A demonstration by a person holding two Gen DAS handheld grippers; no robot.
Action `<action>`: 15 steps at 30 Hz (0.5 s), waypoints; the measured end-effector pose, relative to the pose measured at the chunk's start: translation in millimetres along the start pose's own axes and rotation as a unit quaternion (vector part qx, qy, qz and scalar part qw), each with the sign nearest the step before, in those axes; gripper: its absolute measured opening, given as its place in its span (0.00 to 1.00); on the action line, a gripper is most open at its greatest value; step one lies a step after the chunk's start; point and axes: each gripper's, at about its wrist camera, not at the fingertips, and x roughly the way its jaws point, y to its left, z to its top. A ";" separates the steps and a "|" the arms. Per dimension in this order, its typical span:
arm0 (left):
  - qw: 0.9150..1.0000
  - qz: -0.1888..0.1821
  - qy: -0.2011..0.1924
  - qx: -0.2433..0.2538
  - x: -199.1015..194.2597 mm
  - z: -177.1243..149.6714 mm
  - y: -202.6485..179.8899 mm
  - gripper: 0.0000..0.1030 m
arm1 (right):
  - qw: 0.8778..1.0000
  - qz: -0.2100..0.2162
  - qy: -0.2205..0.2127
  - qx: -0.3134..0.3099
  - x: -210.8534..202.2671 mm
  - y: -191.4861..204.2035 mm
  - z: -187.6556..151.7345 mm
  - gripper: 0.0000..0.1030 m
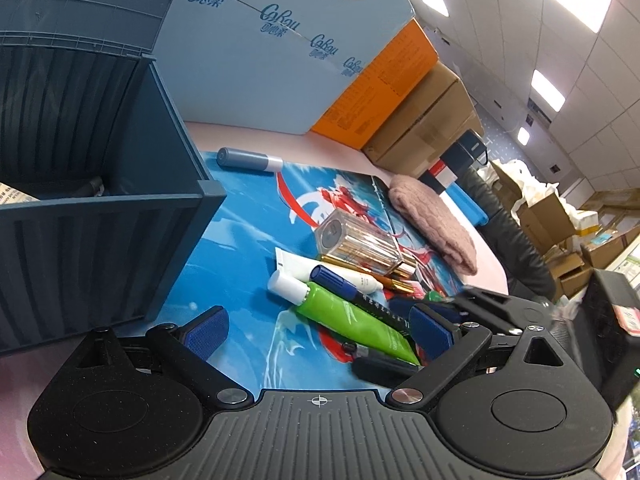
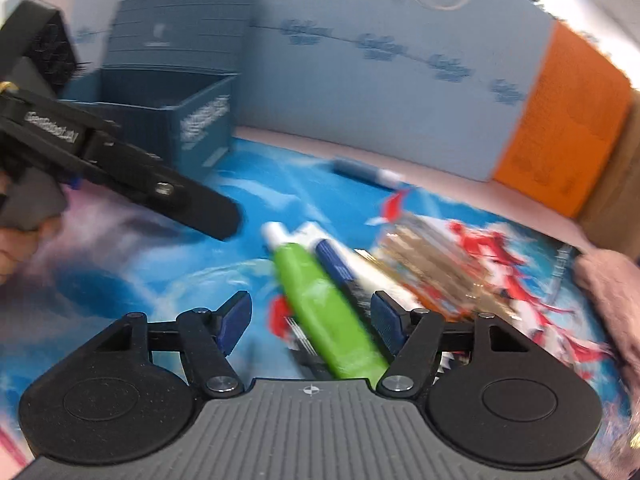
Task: Organize rigid objects
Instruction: 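Close the right gripper on the green tube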
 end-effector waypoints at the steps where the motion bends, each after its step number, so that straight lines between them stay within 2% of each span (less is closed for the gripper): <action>1: 1.000 0.000 -0.001 0.000 -0.6 -0.5 -0.5 0.95 | 1.000 0.003 0.011 0.003 7.5 -1.4 1.8 0.58; 4: 1.000 -0.006 -0.001 -0.004 -0.6 -0.2 0.5 0.95 | 1.000 0.003 0.018 0.013 21.2 -6.9 5.9 0.56; 8: 1.000 -0.019 0.004 -0.017 0.6 0.2 3.8 0.95 | 0.999 0.022 0.022 0.045 32.0 -19.0 7.2 0.54; 10: 0.999 -0.027 0.004 -0.024 0.4 0.1 4.8 0.95 | 0.998 0.026 0.014 0.054 30.5 -20.2 5.2 0.42; 13: 0.999 -0.036 0.009 -0.035 4.0 -0.6 6.2 0.95 | 0.998 0.029 0.007 0.057 28.4 -17.0 2.2 0.32; 15: 0.998 -0.039 0.014 -0.041 7.6 -2.1 6.8 0.94 | 0.997 0.032 0.002 0.072 25.4 -16.2 1.6 0.16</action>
